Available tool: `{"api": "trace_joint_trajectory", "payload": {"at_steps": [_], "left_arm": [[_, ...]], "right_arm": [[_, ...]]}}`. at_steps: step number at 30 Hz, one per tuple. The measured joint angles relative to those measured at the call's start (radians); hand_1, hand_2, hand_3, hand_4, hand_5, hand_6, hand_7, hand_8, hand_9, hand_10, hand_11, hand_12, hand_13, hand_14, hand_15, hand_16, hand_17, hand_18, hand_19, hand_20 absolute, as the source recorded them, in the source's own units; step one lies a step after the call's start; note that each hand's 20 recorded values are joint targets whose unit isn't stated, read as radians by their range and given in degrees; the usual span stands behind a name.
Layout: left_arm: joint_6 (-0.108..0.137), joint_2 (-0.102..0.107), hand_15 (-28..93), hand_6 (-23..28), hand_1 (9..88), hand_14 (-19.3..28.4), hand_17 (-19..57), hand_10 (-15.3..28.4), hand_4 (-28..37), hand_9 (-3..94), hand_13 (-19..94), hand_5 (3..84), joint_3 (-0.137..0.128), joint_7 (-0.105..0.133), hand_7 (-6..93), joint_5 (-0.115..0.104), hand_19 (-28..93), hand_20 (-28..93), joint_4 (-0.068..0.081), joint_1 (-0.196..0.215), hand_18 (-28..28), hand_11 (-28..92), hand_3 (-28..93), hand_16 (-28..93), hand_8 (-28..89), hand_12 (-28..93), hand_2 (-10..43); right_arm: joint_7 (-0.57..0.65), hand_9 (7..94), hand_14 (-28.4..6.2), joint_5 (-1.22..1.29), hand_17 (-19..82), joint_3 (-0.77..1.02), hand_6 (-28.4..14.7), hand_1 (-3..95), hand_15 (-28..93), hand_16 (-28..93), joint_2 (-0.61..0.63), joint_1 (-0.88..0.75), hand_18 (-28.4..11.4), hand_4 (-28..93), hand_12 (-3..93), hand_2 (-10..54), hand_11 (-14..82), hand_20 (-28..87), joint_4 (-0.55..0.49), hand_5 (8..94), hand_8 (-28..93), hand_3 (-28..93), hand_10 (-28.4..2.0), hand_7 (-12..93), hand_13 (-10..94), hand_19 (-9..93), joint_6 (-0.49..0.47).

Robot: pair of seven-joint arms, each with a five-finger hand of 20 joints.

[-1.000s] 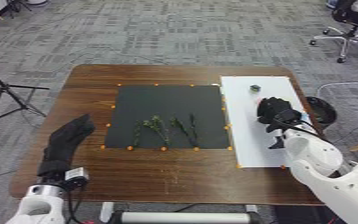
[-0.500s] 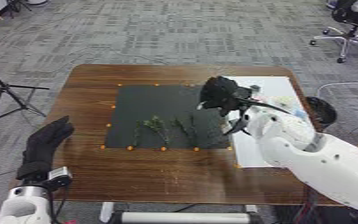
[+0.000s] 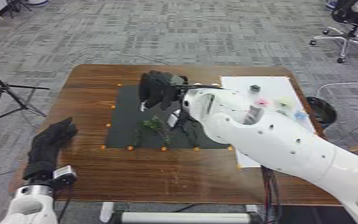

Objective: Arrange flowers

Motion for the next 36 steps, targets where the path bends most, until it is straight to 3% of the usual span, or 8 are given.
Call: {"api": "trace_joint_trajectory", "payload": {"at_steps": [6,12,17,23,36], "left_arm": [[0.000,0.000,20,5.0,15.4,18.3,2.2,14.4,-28.3,44.5,36,46.4,0.005,0.001,9.1,0.000,14,17,0.004,-0.008,14.3,19,68,3,-6,12,13.4],[-0.001,0.000,22,6.8,15.6,19.0,2.0,15.1,-28.3,44.6,35,47.4,0.009,0.006,8.3,0.001,15,17,0.008,-0.011,14.4,21,67,3,-6,12,13.9],[0.000,0.006,25,8.4,16.4,19.4,1.8,16.2,-28.3,43.9,35,47.8,0.024,0.011,8.4,0.000,16,16,0.016,-0.025,14.5,24,66,1,-5,11,13.7],[0.002,0.008,27,9.0,16.5,19.9,1.5,17.0,-28.3,43.3,34,48.2,0.039,0.014,8.2,0.000,17,16,0.018,-0.035,14.6,25,66,0,-5,10,13.5],[-0.001,0.008,33,10.4,16.3,21.4,1.0,19.4,-28.3,43.1,33,49.8,0.045,0.011,8.2,0.000,18,16,0.019,-0.042,14.7,26,67,-3,-4,10,12.9]], "right_arm": [[0.010,89.5,-2.9,-0.082,63,0.049,-2.9,74.5,64,33,-0.128,-0.036,-13.7,-9,32.5,-9.5,6.0,64,0.094,81.1,18,44,-10.8,14,90,93,0.009],[0.011,86.1,-4.5,-0.213,61,0.118,-7.0,90.7,69,31,-0.260,-0.105,-13.1,11,31.8,-9.5,6.4,67,0.194,80.4,21,15,-14.9,10,86,93,-0.004],[-0.011,81.9,-4.8,-0.266,58,0.132,-10.4,94.2,73,31,-0.325,-0.165,-11.8,10,31.6,-9.4,6.3,70,0.197,77.4,21,15,-17.3,8,82,93,-0.051],[-0.037,80.6,-3.9,-0.307,58,0.130,-9.3,93.1,74,30,-0.356,-0.215,-11.6,10,29.4,-7.7,5.2,70,0.196,75.6,20,14,-15.6,8,82,93,-0.089],[-0.039,77.2,-2.0,-0.403,58,0.122,-5.4,90.3,72,31,-0.342,-0.248,-11.0,10,25.9,-3.0,3.9,69,0.201,70.2,16,9,-11.4,13,83,93,-0.086]]}}
